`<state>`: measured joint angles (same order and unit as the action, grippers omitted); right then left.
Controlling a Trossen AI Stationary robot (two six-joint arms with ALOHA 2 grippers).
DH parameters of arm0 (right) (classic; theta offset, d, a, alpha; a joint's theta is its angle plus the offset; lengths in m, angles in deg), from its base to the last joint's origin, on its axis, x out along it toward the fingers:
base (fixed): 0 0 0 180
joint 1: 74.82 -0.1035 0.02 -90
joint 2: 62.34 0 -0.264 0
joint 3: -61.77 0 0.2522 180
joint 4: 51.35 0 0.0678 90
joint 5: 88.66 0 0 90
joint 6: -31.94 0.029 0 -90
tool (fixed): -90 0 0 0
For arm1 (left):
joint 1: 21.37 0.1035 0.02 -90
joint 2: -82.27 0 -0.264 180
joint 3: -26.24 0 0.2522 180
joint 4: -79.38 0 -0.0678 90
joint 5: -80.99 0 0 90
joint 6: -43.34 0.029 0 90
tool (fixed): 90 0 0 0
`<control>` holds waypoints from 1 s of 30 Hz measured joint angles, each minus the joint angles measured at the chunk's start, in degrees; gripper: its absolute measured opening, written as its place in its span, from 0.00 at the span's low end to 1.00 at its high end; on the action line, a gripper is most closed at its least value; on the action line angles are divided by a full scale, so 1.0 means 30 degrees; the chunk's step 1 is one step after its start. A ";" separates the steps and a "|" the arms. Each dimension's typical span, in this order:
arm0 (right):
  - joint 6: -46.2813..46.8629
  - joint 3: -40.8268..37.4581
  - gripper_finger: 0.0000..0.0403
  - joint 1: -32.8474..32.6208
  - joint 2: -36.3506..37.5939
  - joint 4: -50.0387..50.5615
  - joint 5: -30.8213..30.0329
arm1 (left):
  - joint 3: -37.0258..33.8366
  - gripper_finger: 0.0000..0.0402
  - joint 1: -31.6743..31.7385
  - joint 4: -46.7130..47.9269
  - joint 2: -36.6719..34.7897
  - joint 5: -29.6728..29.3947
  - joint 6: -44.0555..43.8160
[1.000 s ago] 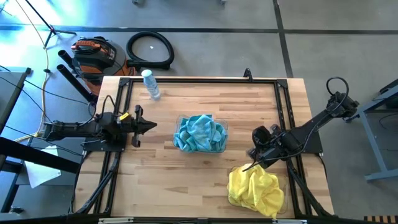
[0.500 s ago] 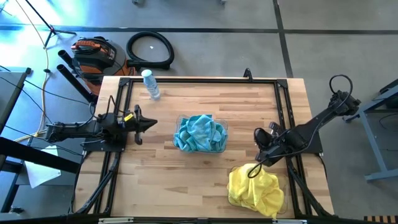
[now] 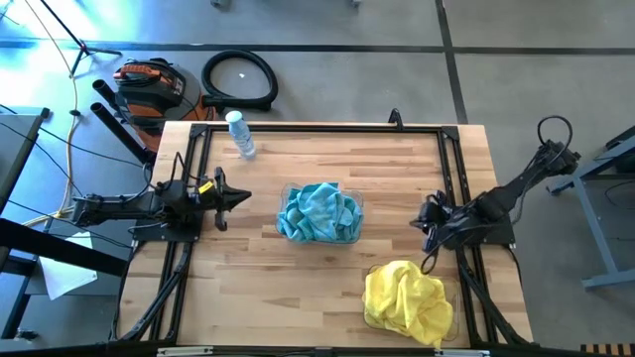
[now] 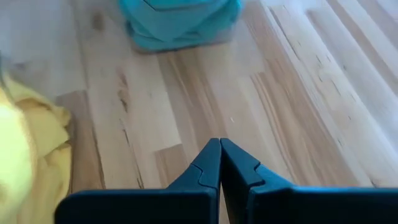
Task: Sort microfiber towel by color & place in baskets
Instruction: Return to Home Position
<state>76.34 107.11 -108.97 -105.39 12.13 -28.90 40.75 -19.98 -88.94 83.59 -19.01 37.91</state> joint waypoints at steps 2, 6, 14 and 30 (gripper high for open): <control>-0.1105 -0.0762 0.00 0.0020 0.1583 -0.0480 -0.0005 | 0.0000 0.00 0.0000 0.0006 0.0000 0.0000 0.0007; -0.3947 -0.1992 0.00 0.0650 0.4805 -0.3134 0.0991 | 0.0000 0.00 0.0000 0.0006 0.0000 0.0000 0.0015; -0.8361 -0.5113 0.00 0.3908 0.7896 -0.9522 0.4326 | -0.0005 0.00 0.0000 0.0006 0.0000 0.0000 0.0015; -1.1475 -0.9344 0.00 0.6688 1.1460 -1.7336 0.5784 | -0.0007 0.00 0.0000 0.0006 0.0000 -0.0007 0.0015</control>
<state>41.92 79.07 -88.91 -71.00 -39.88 -11.55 40.73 -19.98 -88.92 83.59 -19.03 37.96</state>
